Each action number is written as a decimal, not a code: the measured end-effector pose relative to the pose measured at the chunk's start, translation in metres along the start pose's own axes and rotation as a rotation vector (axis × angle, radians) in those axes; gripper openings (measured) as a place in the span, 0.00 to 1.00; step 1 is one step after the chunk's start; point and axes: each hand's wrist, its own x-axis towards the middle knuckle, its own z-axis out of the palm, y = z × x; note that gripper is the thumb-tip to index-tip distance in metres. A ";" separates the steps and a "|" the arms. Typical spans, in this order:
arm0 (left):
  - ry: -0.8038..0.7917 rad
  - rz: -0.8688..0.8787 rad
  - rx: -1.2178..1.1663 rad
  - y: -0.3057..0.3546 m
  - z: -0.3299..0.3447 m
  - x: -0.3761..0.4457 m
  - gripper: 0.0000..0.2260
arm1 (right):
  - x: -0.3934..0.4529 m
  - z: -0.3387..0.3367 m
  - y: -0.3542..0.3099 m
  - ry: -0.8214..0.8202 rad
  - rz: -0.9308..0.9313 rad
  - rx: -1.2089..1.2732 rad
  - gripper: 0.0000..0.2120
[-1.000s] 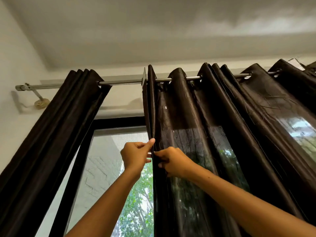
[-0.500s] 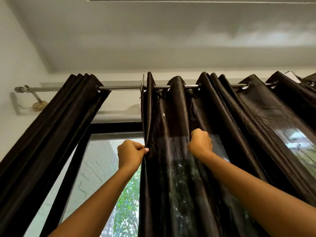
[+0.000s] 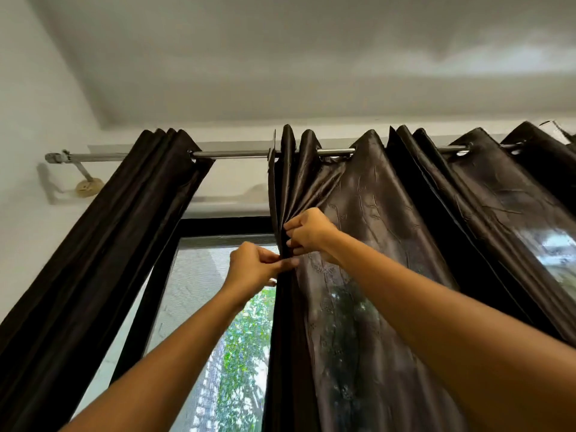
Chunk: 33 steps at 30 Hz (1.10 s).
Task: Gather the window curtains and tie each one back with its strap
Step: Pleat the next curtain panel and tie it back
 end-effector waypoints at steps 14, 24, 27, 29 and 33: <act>0.168 0.012 0.160 0.000 0.044 0.002 0.15 | -0.011 -0.067 0.107 0.380 0.414 -0.343 0.48; 0.164 0.011 0.102 -0.011 0.034 -0.005 0.11 | 0.011 -0.018 0.064 0.386 0.071 -0.053 0.09; 0.163 -0.032 0.024 -0.017 0.021 -0.005 0.06 | 0.019 0.016 0.031 0.269 -0.003 0.041 0.12; 0.117 -0.068 -0.118 -0.017 0.007 -0.006 0.04 | 0.021 0.024 0.018 0.207 -0.034 0.023 0.13; 0.014 -0.098 -0.255 -0.014 -0.004 -0.010 0.10 | 0.016 0.014 0.017 0.116 -0.021 -0.020 0.11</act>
